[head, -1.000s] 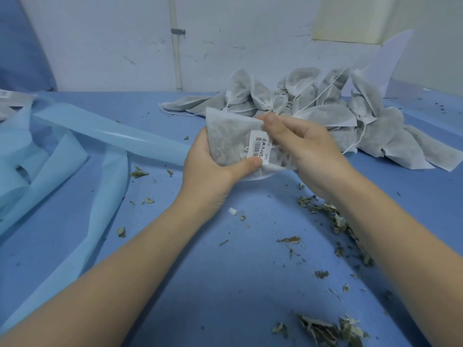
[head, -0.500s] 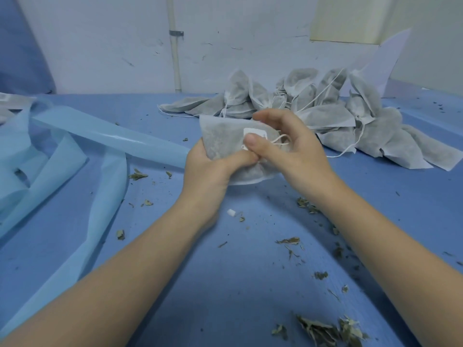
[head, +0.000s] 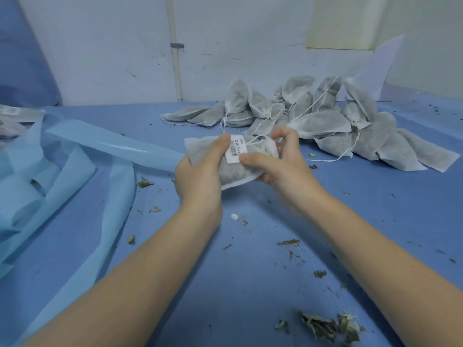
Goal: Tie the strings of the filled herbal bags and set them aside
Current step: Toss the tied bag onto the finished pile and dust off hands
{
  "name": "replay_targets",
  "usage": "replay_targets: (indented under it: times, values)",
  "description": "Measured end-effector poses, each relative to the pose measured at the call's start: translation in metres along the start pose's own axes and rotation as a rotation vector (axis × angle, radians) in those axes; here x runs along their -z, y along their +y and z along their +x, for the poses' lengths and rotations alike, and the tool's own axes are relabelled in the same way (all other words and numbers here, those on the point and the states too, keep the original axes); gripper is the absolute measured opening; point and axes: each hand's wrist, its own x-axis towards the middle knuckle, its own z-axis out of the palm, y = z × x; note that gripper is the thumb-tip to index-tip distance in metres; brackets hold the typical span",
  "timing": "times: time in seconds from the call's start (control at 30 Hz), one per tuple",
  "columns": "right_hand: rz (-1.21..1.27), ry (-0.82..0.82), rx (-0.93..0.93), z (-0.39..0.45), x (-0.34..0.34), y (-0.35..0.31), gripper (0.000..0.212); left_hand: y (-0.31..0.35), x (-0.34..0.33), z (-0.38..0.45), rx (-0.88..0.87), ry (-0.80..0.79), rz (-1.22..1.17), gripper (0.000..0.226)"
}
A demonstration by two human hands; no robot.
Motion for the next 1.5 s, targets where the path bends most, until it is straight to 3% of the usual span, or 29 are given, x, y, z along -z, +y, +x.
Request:
replay_targets:
  times: [0.17,0.3,0.37,0.47,0.5,0.6,0.63,0.73,0.87,0.97,1.1,1.3,1.43,1.5]
  values:
    - [0.205,0.004,-0.059,-0.002,-0.010,0.002,0.044,0.011,0.002,0.002,0.071,0.099,0.038,0.017]
    - [0.383,0.045,-0.098,0.000,-0.018,-0.007,0.041,0.031,0.005,-0.001,0.100,0.046,0.044,0.022]
    - [0.450,0.193,-0.112,0.008,-0.028,-0.013,0.041,0.040,0.009,-0.005,0.141,-0.023,-0.006,0.030]
    - [0.335,0.538,-0.038,0.032,-0.060,-0.024,0.047,0.044,0.010,-0.011,0.192,-0.068,-0.032,0.037]
    - [0.285,0.479,0.007,0.039,-0.074,-0.030,0.044,0.044,0.008,-0.012,0.181,-0.069,-0.030,0.035]
    - [0.031,-0.262,-0.087,0.043,-0.115,-0.043,0.050,0.048,0.003,-0.013,0.118,-0.026,-0.010,0.047]
    - [-0.077,-0.430,-0.150,0.042,-0.120,-0.045,0.055,0.050,0.003,-0.012,0.109,-0.002,-0.019,0.050]
    - [-0.055,-0.514,-0.207,0.044,-0.114,-0.040,0.051,0.049,0.005,-0.006,0.075,0.001,0.035,0.044]
    - [0.000,-0.408,-0.233,0.040,-0.088,-0.040,0.037,0.038,-0.013,-0.008,0.086,-0.072,0.170,0.045]
    - [0.021,-0.220,-0.200,0.038,-0.060,-0.040,0.026,0.022,-0.033,-0.015,0.106,-0.092,0.172,0.042]
    - [0.116,0.014,-0.159,0.035,-0.010,-0.038,0.010,-0.005,-0.068,-0.021,0.146,-0.241,0.328,0.026]
    - [0.164,0.245,-0.103,0.034,0.071,-0.028,0.019,-0.043,-0.127,-0.021,0.156,-0.442,0.609,0.028]
    - [0.127,0.338,-0.081,0.030,0.119,-0.018,0.020,-0.065,-0.161,-0.019,-0.039,-0.615,0.936,0.026]
    - [0.188,0.402,-0.068,0.030,0.138,-0.015,0.018,-0.076,-0.174,-0.014,-0.197,-0.600,1.103,0.022]
